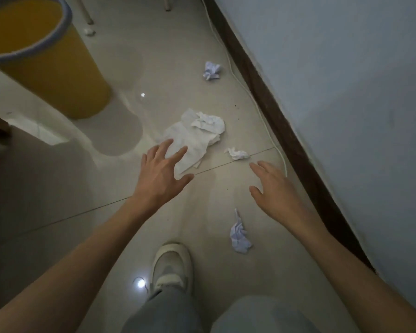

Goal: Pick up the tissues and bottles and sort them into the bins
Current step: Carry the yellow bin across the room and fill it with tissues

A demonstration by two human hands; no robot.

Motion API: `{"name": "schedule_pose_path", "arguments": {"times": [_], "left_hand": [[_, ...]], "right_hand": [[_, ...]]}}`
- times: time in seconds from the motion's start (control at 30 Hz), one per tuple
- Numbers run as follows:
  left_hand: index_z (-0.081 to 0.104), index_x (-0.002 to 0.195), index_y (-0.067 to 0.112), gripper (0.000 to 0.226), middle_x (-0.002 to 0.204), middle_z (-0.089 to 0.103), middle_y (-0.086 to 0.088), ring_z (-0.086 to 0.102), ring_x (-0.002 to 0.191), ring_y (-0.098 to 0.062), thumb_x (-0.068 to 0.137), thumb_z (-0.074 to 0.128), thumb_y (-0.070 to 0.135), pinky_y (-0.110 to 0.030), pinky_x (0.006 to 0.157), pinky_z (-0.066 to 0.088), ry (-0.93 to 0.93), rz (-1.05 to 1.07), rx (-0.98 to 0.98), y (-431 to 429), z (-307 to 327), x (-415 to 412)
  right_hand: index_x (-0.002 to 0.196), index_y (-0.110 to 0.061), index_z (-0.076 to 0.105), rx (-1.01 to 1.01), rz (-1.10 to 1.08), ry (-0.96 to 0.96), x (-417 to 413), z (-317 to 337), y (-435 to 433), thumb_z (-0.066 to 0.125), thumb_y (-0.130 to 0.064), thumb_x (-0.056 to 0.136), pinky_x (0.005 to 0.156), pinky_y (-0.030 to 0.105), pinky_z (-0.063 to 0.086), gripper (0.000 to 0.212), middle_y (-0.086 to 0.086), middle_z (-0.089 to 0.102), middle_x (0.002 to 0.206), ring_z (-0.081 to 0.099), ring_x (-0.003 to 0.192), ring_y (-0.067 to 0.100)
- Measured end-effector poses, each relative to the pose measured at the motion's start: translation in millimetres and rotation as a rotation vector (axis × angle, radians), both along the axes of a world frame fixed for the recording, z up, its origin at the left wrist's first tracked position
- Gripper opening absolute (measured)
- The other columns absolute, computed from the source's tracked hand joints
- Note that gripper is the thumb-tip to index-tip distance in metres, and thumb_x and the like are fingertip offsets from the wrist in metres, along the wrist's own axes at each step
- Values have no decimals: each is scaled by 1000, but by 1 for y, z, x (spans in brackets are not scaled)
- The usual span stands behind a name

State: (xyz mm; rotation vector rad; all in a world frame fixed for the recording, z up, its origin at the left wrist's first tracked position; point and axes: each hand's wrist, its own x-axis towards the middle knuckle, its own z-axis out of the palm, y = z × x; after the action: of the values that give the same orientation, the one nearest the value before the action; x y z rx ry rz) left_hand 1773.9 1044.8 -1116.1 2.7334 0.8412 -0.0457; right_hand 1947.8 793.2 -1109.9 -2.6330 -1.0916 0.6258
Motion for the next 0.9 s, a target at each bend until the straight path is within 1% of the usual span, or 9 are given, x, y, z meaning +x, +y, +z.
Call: {"name": "schedule_pose_path", "arguments": {"times": [0.13, 0.37, 0.5, 0.57, 0.63, 0.73, 0.77, 0.83, 0.9], "left_hand": [[42, 158, 39, 77, 169, 27, -1, 25, 152, -34, 90, 65, 68, -57, 123, 29, -32, 52, -22, -9, -32, -10], [41, 159, 38, 79, 169, 28, -4, 24, 152, -36, 89, 66, 67, -59, 123, 29, -17, 40, -44, -18, -74, -15], [42, 158, 38, 79, 169, 28, -6, 24, 152, -38, 89, 67, 67, -59, 122, 29, -21, 43, -41, -4, -85, -4], [40, 159, 40, 81, 169, 27, -5, 24, 152, -38, 88, 64, 70, -60, 121, 30, -6, 23, -30, 9, -90, 11], [36, 159, 42, 82, 170, 25, -4, 23, 153, -38, 87, 61, 73, -62, 121, 29, 21, 0, -23, 22, -96, 29], [33, 160, 43, 86, 170, 24, -4, 21, 153, -40, 86, 63, 74, -65, 118, 31, 53, 19, -50, 42, -106, 57], [32, 160, 44, 87, 170, 23, -4, 21, 153, -41, 85, 64, 75, -67, 117, 32, 68, 36, -67, 48, -109, 65], [30, 160, 46, 91, 171, 20, -3, 19, 153, -41, 83, 65, 76, -70, 114, 33, 101, 68, -95, 57, -115, 76], [26, 161, 48, 93, 172, 15, -1, 16, 154, -39, 82, 65, 77, -71, 113, 33, 153, 74, -98, 64, -120, 86]], "right_hand": [[162, -26, 34, -43, 35, 28, -14, -41, -20, 57, -31, 104, 113, 39, 42, 62, 0, 31, 168, 38, 149, 21], [162, -26, 31, -114, 102, 153, -48, -79, -54, 55, -39, 106, 114, 34, 40, 63, -1, 23, 170, 33, 151, 19], [160, -26, 36, -89, 129, 192, -62, -85, -62, 57, -43, 104, 108, 28, 38, 62, 0, 34, 165, 41, 146, 21], [162, -34, 29, -83, 156, 203, -68, -86, -66, 57, -52, 99, 108, 32, 43, 71, -6, 32, 163, 40, 145, 20], [163, -40, 20, -97, 218, 202, -69, -90, -67, 54, -64, 92, 103, 30, 47, 82, -11, 30, 161, 41, 142, 16], [164, -39, 16, -118, 306, 176, -66, -95, -61, 56, -68, 90, 99, 34, 52, 89, -8, 31, 162, 46, 138, 19], [164, -37, 15, -144, 344, 173, -65, -94, -56, 57, -67, 89, 103, 37, 51, 91, -5, 27, 165, 43, 141, 22], [165, -36, 8, -221, 404, 181, -65, -93, -49, 59, -67, 89, 113, 40, 43, 96, -3, 9, 172, 29, 149, 23], [165, -36, 3, -250, 431, 182, -65, -92, -43, 62, -64, 90, 114, 39, 40, 100, -6, 0, 172, 23, 150, 22]]}}
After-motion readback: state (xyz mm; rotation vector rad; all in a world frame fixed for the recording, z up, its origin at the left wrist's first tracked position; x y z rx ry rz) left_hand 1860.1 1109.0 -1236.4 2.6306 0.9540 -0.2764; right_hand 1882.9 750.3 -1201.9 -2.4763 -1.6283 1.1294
